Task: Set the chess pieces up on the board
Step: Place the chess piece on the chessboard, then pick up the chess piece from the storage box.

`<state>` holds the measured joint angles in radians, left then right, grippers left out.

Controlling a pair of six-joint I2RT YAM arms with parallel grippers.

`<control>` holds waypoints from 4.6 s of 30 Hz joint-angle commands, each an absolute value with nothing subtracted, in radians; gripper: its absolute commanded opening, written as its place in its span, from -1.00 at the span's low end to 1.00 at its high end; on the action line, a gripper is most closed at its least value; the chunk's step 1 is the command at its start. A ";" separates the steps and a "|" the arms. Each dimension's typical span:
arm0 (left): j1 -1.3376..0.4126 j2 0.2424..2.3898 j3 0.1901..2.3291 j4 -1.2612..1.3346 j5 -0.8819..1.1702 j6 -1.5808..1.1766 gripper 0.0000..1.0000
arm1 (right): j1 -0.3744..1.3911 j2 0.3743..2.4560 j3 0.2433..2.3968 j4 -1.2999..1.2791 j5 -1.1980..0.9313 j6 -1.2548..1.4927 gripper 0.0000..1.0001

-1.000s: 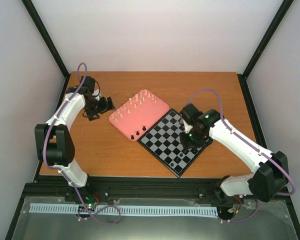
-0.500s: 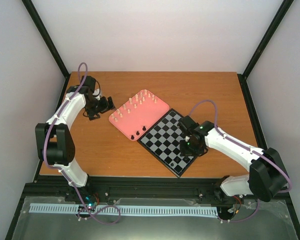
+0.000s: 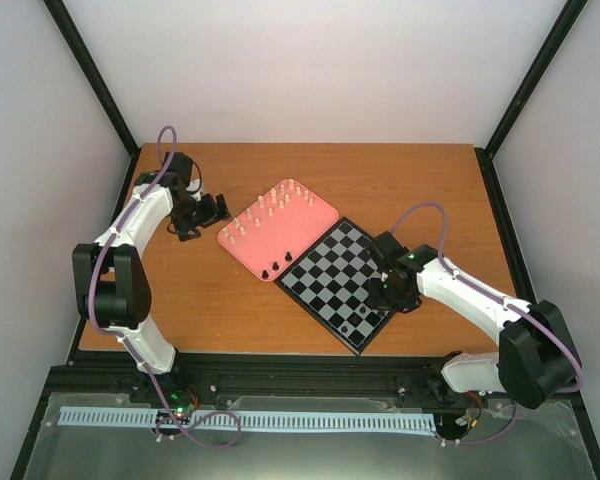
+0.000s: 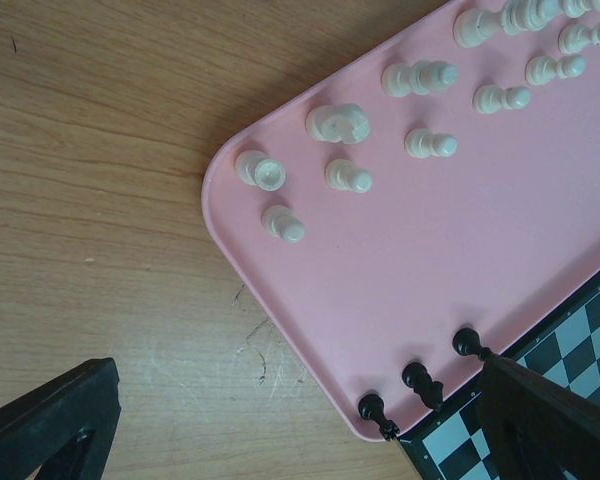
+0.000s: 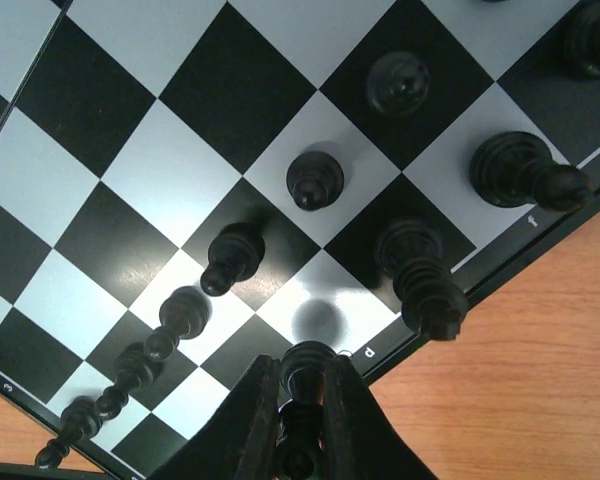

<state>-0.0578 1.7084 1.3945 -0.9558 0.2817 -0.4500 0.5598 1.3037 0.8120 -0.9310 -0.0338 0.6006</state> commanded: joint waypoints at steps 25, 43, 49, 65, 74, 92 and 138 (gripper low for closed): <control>-0.066 1.720 1.434 -0.947 0.278 -0.457 1.00 | 0.529 1.379 0.829 -0.874 0.006 0.555 -0.88; -0.066 1.726 1.433 -0.945 0.283 -0.459 1.00 | 0.529 1.359 0.820 -0.892 0.000 0.543 -0.68; -0.066 1.726 1.433 -0.945 0.281 -0.459 1.00 | 0.529 1.348 0.801 -0.884 -0.026 0.550 -0.70; -0.065 1.727 1.433 -0.945 0.276 -0.456 1.00 | 0.529 1.339 0.834 -0.895 -0.032 0.539 -0.40; -0.066 1.731 1.433 -0.945 0.278 -0.457 1.00 | 0.532 1.252 0.979 -1.042 -0.078 0.518 -0.30; -0.067 1.729 1.435 -0.950 0.267 -0.453 1.00 | 0.690 1.930 1.656 -0.906 -0.127 0.306 0.19; -0.066 1.732 1.439 -0.953 0.264 -0.448 1.00 | 0.727 2.171 2.004 -1.018 -0.120 0.241 -0.95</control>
